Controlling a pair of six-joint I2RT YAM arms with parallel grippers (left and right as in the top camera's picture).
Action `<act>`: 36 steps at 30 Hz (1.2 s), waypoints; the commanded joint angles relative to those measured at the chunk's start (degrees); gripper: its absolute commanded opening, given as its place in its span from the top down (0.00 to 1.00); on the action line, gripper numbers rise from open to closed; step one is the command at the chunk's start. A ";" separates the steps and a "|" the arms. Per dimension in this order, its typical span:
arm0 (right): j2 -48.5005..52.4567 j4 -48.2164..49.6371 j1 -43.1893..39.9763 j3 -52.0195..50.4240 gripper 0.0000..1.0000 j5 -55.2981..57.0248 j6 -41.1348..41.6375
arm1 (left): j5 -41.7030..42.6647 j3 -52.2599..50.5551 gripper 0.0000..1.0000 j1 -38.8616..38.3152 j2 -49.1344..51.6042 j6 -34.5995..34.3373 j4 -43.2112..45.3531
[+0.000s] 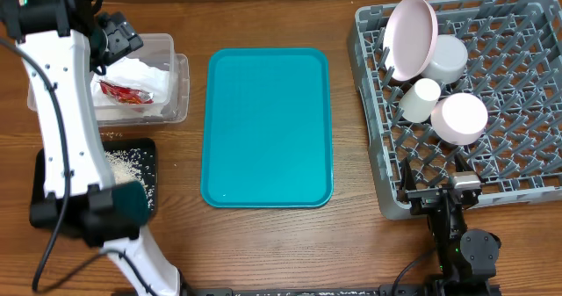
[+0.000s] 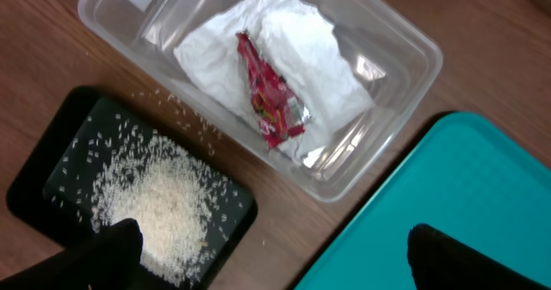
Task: Sort waste into correct bins and load items into the dishwasher
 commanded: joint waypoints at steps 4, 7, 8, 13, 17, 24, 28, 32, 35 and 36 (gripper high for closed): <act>-0.68 0.33 0.20 -0.59 0.00 0.79 -0.02 | 3.06 -22.86 0.00 -0.83 -16.70 7.80 13.09; -0.68 0.33 0.20 -0.59 0.00 0.76 -0.02 | 6.78 -34.36 0.00 -0.87 -22.84 12.17 21.59; -0.68 0.33 0.20 -0.59 0.00 0.76 -0.02 | 8.11 -38.01 0.00 -0.87 -24.81 13.38 24.39; -0.68 0.33 0.20 -0.59 0.00 0.76 -0.02 | 14.38 -57.13 0.00 -0.87 -35.01 17.33 39.69; -0.68 0.35 0.20 -0.59 0.00 0.76 -0.02 | 16.70 -71.12 0.00 -0.87 -41.48 18.01 51.19; -0.68 0.33 0.20 -0.59 0.00 0.76 -0.02 | 16.72 -93.44 0.00 -0.87 -49.75 18.03 71.80; -0.68 0.33 0.20 -0.59 0.00 0.76 -0.02 | 16.81 -104.87 0.00 -0.87 -53.33 18.03 84.50; -0.68 0.33 0.20 -0.59 0.00 0.76 -0.02 | 17.35 -115.16 0.00 -0.87 -56.59 18.03 97.37; -0.68 0.33 0.20 -0.59 0.00 0.76 -0.02 | 17.33 -121.20 0.00 -0.87 -58.73 18.03 105.02; -0.68 0.33 0.20 -0.59 0.00 0.76 -0.02 | 17.29 -122.81 0.00 -0.87 -59.36 18.05 106.92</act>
